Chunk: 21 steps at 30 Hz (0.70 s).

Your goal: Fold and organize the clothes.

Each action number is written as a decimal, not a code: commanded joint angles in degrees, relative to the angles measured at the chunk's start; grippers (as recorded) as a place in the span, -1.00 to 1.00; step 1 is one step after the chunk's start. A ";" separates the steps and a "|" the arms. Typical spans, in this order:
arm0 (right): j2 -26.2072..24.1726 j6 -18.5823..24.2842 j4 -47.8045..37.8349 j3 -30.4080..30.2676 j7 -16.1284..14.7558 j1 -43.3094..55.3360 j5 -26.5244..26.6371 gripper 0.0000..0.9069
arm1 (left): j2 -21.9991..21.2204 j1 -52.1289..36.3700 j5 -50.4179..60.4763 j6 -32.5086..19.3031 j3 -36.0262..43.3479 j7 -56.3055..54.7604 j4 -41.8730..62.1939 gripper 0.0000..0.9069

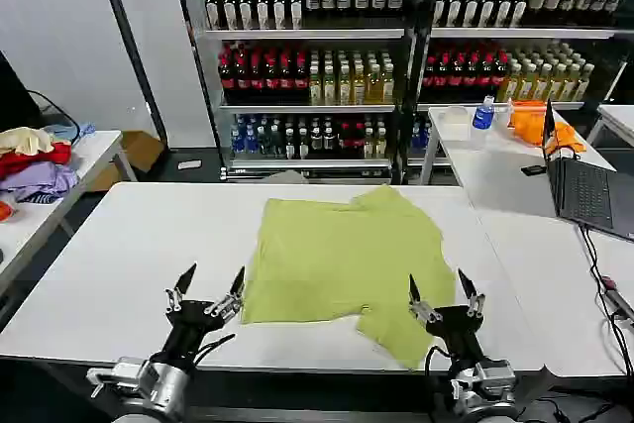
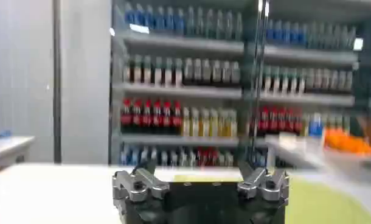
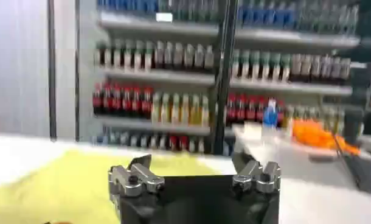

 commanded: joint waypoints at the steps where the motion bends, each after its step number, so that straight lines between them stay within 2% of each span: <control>1: 0.10 -8.34 -1.79 -2.04 1.18 0.09 -0.27 1.00 | 1.56 -5.24 1.12 13.53 3.97 -1.82 8.55 1.00; 15: 1.26 -8.35 -7.11 -4.56 2.20 1.26 0.82 1.00 | 1.27 -11.64 0.92 13.58 9.31 -1.81 16.65 1.00; 17: 1.26 -8.36 -7.34 -4.78 2.25 1.17 1.29 1.00 | 1.27 -11.86 0.93 13.55 9.55 -1.76 16.96 -0.07; 18: 1.29 -8.36 -7.50 -4.84 2.36 1.15 1.64 0.51 | 1.28 -11.94 0.98 13.53 9.63 -1.67 17.20 -0.96; 19: 1.34 -8.37 -7.64 -4.87 2.60 1.18 1.94 0.29 | 1.31 -12.03 0.98 13.50 9.64 -1.53 17.50 -0.96; 20: 1.40 -8.39 -7.78 -4.92 2.77 1.23 2.28 -0.27 | 1.35 -12.15 0.94 13.50 9.65 -1.49 17.78 -0.96; 21: 1.44 -8.40 -7.83 -4.98 2.86 1.23 2.64 -0.56 | 1.36 -12.31 0.93 13.49 9.64 -1.51 18.15 -0.96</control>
